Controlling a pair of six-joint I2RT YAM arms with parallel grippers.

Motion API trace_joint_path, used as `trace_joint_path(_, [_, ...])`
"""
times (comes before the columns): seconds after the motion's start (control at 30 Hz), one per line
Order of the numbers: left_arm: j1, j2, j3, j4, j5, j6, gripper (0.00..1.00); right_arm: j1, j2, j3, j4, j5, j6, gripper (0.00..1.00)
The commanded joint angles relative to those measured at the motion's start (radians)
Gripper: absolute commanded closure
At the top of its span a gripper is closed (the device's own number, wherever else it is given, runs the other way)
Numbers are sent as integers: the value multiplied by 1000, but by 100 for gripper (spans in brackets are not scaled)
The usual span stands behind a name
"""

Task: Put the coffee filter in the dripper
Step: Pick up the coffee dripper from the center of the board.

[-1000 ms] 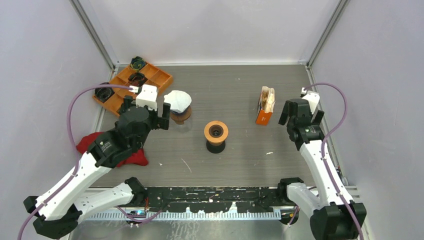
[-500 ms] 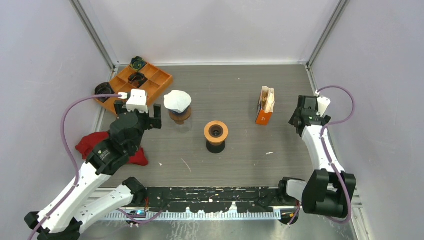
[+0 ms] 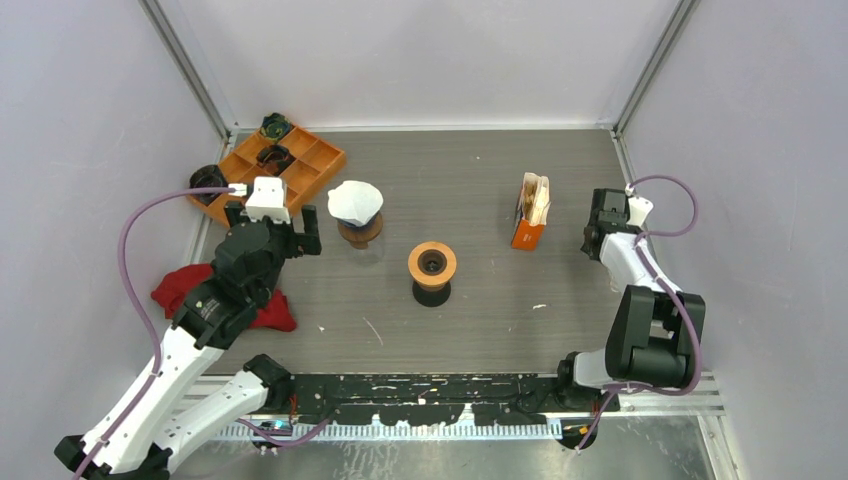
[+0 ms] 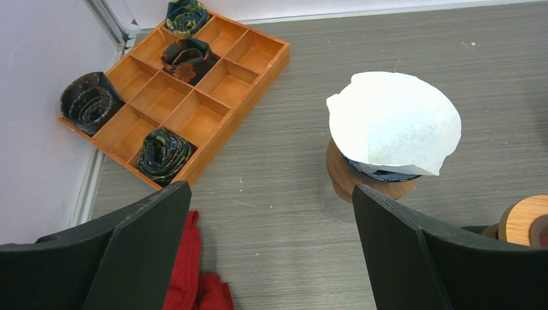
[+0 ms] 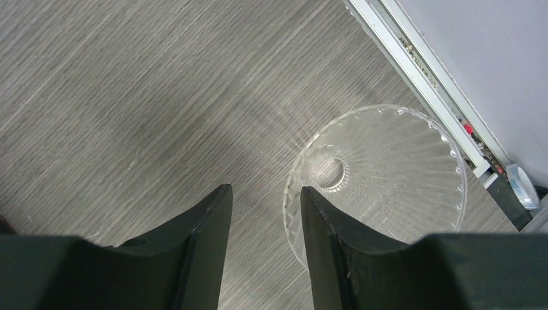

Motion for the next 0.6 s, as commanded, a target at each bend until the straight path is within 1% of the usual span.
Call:
trace_joint_path(0.0, [10, -10, 2, 72, 14, -4, 1, -8, 29, 6, 64, 33, 22, 54])
trace_joint_path(0.1, [14, -11, 1, 72, 18, -4, 1, -8, 35, -6, 70, 36, 25, 63])
trace_joint_path(0.27, [17, -10, -3, 79, 32, -2, 1, -8, 21, -12, 55, 49, 17, 82])
trace_joint_path(0.5, [26, -15, -7, 85, 59, -3, 1, -2, -44, -14, 12, 0, 6, 99])
trace_joint_path(0.57, [29, -16, -9, 87, 65, -3, 1, 8, -68, -15, -2, -12, 6, 99])
